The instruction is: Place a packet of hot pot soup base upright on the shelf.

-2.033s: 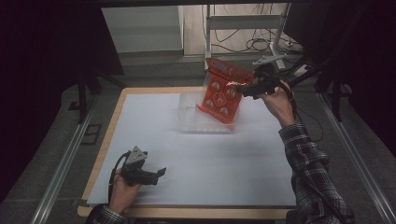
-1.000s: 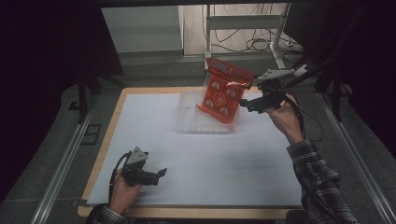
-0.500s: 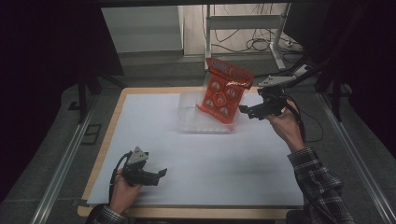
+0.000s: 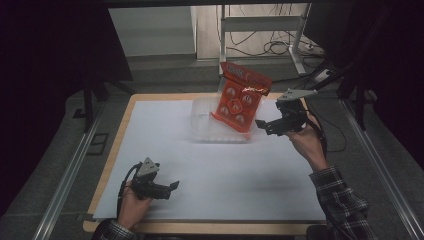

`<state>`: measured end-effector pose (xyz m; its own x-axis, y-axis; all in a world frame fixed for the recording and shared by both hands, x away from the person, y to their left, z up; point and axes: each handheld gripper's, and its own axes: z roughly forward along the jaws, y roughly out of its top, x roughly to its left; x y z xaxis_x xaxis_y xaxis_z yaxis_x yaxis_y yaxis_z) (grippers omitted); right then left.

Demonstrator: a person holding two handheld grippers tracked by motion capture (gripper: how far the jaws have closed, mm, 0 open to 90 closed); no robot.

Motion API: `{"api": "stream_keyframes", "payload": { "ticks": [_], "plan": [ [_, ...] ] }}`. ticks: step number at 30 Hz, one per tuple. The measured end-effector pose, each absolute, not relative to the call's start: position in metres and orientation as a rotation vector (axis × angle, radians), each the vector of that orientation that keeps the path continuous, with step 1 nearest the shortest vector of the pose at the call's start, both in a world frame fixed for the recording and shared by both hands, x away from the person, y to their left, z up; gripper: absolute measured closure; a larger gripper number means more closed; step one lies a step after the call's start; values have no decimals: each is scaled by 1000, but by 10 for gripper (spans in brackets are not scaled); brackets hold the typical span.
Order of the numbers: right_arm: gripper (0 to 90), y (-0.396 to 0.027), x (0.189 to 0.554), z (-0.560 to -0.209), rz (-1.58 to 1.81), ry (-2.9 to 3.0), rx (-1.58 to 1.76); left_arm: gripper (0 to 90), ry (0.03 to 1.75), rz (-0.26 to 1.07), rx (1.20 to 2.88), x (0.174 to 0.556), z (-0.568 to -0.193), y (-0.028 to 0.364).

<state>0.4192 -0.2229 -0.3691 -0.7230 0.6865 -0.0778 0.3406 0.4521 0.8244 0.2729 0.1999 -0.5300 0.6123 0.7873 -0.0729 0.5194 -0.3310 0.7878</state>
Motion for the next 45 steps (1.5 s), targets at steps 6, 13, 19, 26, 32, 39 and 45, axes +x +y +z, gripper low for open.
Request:
{"api": "stream_keyframes", "payload": {
  "ticks": [6,13,19,26,32,39,45],
  "plan": [
    [0,-222,412,-377,1161,2311,856,10,1028,413,2015,273,-530,200],
    [0,-224,406,-384,1160,2319,864,10,1025,414,2018,273,-530,199],
    [0,-225,397,-392,1149,2326,872,10,1024,413,2017,273,-530,199],
    [0,-226,389,-397,1129,2329,871,11,1021,416,2020,273,-530,199],
    [1,-228,380,-402,1137,2329,881,11,1020,415,2022,273,-530,199],
    [3,-231,375,-406,1152,2329,884,11,1019,412,2025,273,-530,199],
    [5,-231,370,-412,1144,2329,871,11,1017,411,2029,273,-531,198]
  ]
}}
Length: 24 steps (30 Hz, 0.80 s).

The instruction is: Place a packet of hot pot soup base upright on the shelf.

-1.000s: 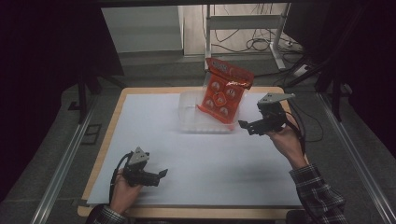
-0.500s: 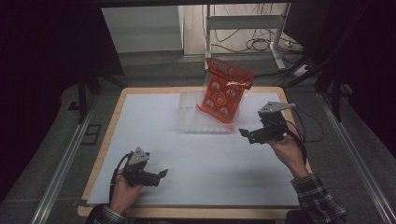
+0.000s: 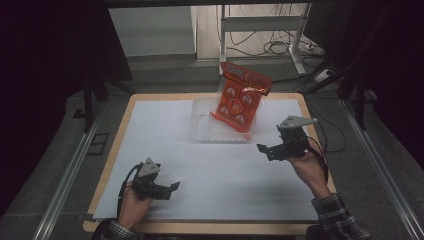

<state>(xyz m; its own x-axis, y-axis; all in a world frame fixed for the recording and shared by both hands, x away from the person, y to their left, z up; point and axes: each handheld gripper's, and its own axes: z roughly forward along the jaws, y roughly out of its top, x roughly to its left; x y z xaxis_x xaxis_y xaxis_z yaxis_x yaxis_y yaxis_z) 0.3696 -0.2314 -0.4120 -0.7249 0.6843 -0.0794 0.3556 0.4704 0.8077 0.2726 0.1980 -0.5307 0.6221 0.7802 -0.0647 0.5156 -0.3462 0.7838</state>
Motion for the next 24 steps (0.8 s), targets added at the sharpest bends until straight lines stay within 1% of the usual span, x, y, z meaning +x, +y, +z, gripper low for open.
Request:
{"api": "stream_keyframes", "payload": {
  "ticks": [13,24],
  "plan": [
    [8,-237,360,-430,1193,2312,881,11,1006,417,2043,273,-531,197],
    [8,-240,352,-436,1194,2309,886,11,1005,414,2043,272,-531,197]
  ]
}}
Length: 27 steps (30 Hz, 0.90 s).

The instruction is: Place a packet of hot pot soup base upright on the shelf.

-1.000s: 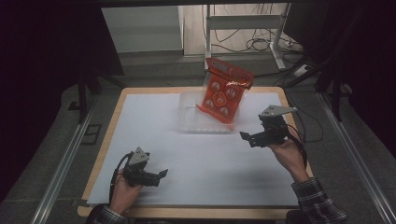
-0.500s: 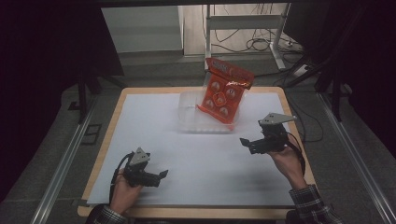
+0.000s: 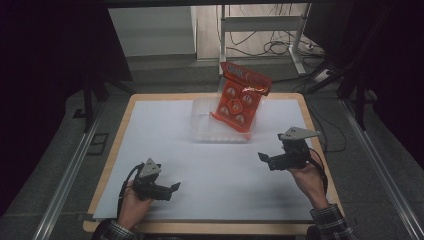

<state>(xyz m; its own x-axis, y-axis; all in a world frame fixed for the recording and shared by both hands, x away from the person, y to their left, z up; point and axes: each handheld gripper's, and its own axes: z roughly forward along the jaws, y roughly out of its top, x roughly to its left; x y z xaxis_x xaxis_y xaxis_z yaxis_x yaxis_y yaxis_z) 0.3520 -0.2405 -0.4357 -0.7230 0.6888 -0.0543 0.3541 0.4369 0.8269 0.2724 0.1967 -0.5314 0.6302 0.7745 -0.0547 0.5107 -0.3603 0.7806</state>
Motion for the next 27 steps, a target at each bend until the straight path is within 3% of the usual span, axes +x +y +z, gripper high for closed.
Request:
{"api": "stream_keyframes", "payload": {
  "ticks": [27],
  "plan": [
    [0,-254,336,-459,1160,2332,917,11,996,413,2041,272,-531,196]
  ]
}}
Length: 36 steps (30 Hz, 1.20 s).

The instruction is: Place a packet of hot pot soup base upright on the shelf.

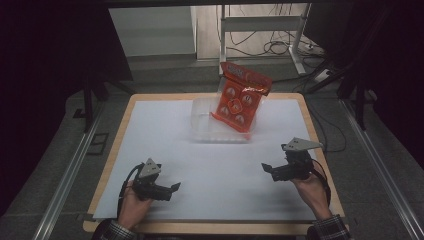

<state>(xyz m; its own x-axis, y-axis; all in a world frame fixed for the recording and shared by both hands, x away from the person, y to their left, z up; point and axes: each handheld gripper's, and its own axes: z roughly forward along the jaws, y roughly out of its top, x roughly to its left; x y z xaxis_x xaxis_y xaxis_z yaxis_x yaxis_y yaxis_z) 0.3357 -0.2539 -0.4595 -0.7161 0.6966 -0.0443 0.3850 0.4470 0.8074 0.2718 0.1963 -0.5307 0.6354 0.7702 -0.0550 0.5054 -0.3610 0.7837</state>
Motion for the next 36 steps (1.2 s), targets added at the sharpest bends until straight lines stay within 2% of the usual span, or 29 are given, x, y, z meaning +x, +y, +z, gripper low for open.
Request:
{"api": "stream_keyframes", "payload": {
  "ticks": [36],
  "plan": [
    [0,-265,340,-497,1053,2368,981,7,976,447,2059,272,-533,195]
  ]
}}
